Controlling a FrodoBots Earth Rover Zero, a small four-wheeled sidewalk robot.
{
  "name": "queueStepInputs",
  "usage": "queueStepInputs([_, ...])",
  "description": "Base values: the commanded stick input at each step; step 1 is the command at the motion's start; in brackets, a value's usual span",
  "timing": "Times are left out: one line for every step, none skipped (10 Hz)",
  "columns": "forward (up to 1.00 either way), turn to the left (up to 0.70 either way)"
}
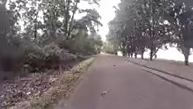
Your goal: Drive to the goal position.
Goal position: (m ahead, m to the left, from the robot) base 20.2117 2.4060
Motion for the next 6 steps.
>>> queueStepInputs([0.7, -0.01])
queueStepInputs([0.7, -0.01])
queueStepInputs([0.7, -0.01])
queueStepInputs([0.7, -0.01])
queueStepInputs([0.7, -0.01])
queueStepInputs([0.7, -0.01])
